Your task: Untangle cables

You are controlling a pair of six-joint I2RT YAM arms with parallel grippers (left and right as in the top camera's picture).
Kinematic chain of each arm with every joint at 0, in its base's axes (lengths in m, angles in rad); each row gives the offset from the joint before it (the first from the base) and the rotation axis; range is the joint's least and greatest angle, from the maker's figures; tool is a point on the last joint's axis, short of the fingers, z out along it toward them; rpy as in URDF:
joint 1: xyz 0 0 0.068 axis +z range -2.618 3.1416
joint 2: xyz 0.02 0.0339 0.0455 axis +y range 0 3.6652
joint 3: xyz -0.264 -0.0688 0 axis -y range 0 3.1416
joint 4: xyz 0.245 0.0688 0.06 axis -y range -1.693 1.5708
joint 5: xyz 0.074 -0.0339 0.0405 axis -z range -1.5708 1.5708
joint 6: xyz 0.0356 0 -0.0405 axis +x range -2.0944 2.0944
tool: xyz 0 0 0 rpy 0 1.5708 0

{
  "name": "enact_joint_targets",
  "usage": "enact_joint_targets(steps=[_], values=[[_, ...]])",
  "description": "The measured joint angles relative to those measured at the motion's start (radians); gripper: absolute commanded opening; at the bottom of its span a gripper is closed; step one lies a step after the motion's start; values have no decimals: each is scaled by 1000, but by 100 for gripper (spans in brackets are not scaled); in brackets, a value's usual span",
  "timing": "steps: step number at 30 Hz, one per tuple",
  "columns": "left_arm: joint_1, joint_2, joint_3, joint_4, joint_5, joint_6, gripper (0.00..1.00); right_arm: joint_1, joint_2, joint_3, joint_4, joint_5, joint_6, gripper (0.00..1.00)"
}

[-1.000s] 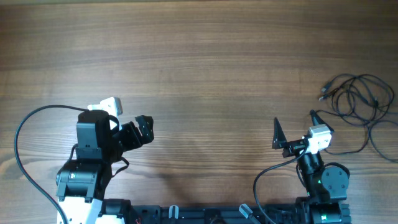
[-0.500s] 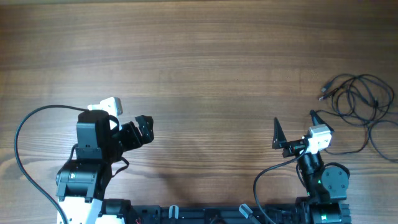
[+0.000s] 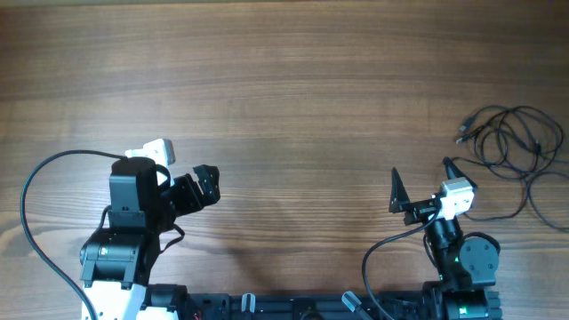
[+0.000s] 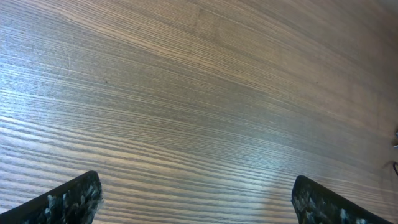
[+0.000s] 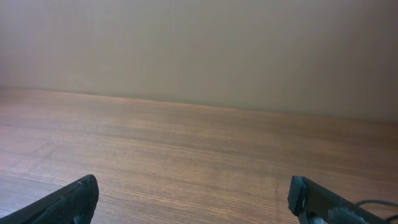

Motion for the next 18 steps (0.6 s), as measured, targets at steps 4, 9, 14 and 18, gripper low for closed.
enact_joint_targets(steps=[4,9,14,18], values=[[0,-4,0,-21,0,0,100,0,0,0,0,0,0,100],[0,-70,-13,-31,0,10,100,0,0,0,0,0,0,100],[3,-247,-94,146,0,84,100,0,0,0,1,0,0,100],[15,-397,-199,304,-1,129,100,0,0,0,1,0,0,100]])
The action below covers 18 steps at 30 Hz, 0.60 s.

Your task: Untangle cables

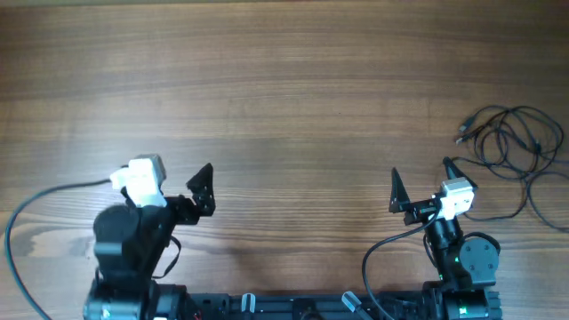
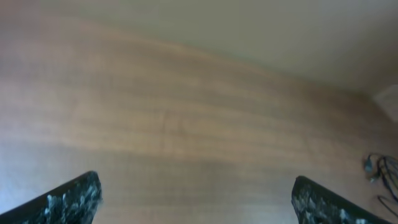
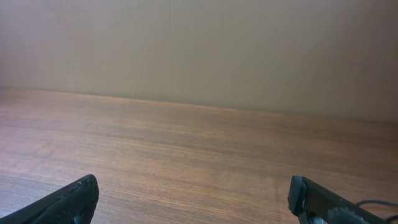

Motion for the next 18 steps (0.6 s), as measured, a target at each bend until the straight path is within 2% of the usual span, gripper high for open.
enact_joint_targets(steps=[5,11,18], values=[[3,-174,-170,169,0,55,100,0,0,0,0,0,0,100],[3,-333,-338,301,0,83,100,0,0,0,1,0,0,100],[-6,-363,-459,555,-4,118,100,0,0,0,2,0,0,100]])
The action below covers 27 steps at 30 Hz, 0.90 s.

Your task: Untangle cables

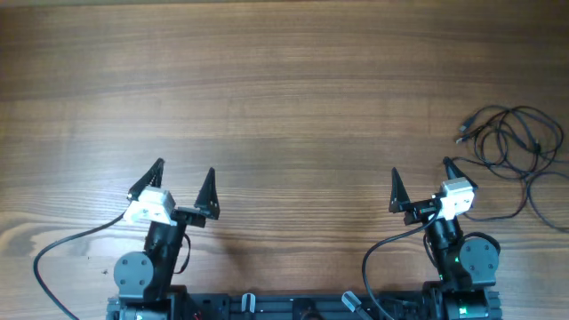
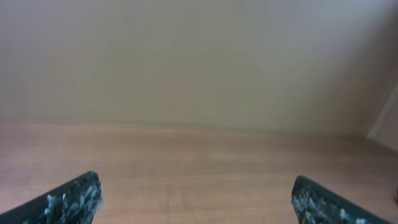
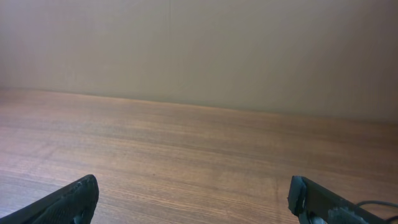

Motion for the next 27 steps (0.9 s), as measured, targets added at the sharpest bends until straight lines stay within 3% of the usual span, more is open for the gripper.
enact_joint_targets(steps=[6,11,18,27], values=[[-16,0,-17,41,8,105,100,0,0,0,0,0,0,100],[-16,0,-17,-13,10,172,100,0,0,0,0,0,0,100],[-16,-1,-21,-156,13,201,100,0,0,0,0,0,0,100],[-16,-1,-21,-155,14,207,100,0,0,0,0,0,0,100]])
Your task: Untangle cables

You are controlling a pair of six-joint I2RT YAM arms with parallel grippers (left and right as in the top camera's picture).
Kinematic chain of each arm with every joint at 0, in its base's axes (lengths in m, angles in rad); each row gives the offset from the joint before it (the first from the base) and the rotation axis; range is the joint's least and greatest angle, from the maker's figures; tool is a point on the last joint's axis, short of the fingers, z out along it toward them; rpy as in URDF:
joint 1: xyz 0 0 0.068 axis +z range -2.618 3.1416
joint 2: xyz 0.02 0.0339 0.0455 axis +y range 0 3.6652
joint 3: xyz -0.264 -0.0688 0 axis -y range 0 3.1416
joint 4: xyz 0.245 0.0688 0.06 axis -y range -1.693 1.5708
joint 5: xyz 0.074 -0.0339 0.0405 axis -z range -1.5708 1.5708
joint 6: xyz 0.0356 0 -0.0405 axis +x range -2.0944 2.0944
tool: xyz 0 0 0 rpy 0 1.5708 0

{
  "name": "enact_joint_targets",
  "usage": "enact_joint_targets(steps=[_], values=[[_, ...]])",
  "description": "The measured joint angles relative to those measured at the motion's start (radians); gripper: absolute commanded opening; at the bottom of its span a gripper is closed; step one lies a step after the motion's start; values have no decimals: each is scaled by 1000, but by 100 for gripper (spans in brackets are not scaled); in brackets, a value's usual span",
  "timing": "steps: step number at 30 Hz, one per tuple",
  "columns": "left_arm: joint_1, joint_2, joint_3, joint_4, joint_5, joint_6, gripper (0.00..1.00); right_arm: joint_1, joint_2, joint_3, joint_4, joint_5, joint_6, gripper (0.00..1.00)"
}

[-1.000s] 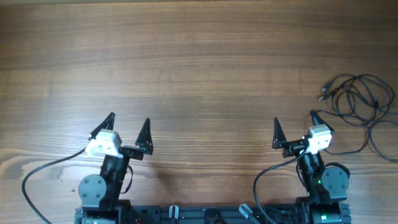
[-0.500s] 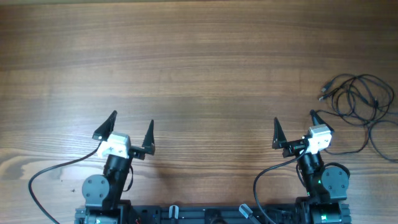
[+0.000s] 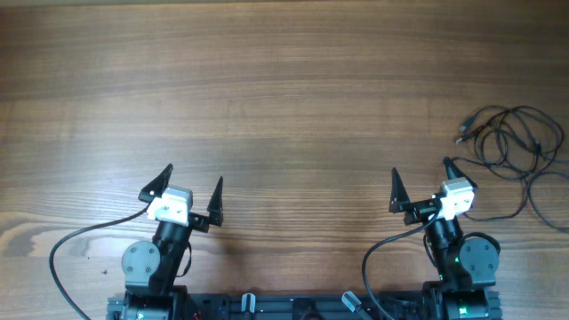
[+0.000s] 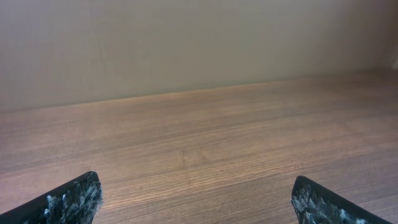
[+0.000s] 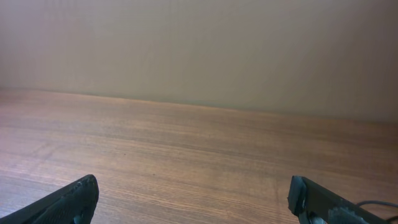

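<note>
A tangle of thin black cables (image 3: 514, 142) lies at the table's right edge, with loops trailing toward the front. My right gripper (image 3: 420, 183) stands open at the front right, left of the tangle and apart from it. A bit of cable (image 5: 373, 204) shows at the lower right of the right wrist view. My left gripper (image 3: 189, 182) stands open at the front left, far from the cables. Both hold nothing. The left wrist view shows only bare wood between the fingertips (image 4: 71, 198).
The wooden table (image 3: 284, 89) stretches wide between and beyond the arms. A plain wall (image 5: 199, 50) rises at its far edge. Each arm's own black lead (image 3: 76, 249) curls near its base at the front.
My left arm has shifted slightly right at the front left, and its camera now faces more of the tabletop below the wall. The right arm and cables are unchanged.
My left arm was first reached out low over the table at the left, camera facing the wood. It then stood drawn back and raised, then folded at its base looking at the wall, where it is now. The right arm stayed still throughout.
</note>
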Motion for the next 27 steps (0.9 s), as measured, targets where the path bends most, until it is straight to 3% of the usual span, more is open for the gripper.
enact_joint_targets(steps=[9,27], values=[[0,0,0,-1,29,54,100,0,0,0,0,0,0,100],[-8,0,0,-8,-36,3,100,0,0,0,0,0,0,100]])
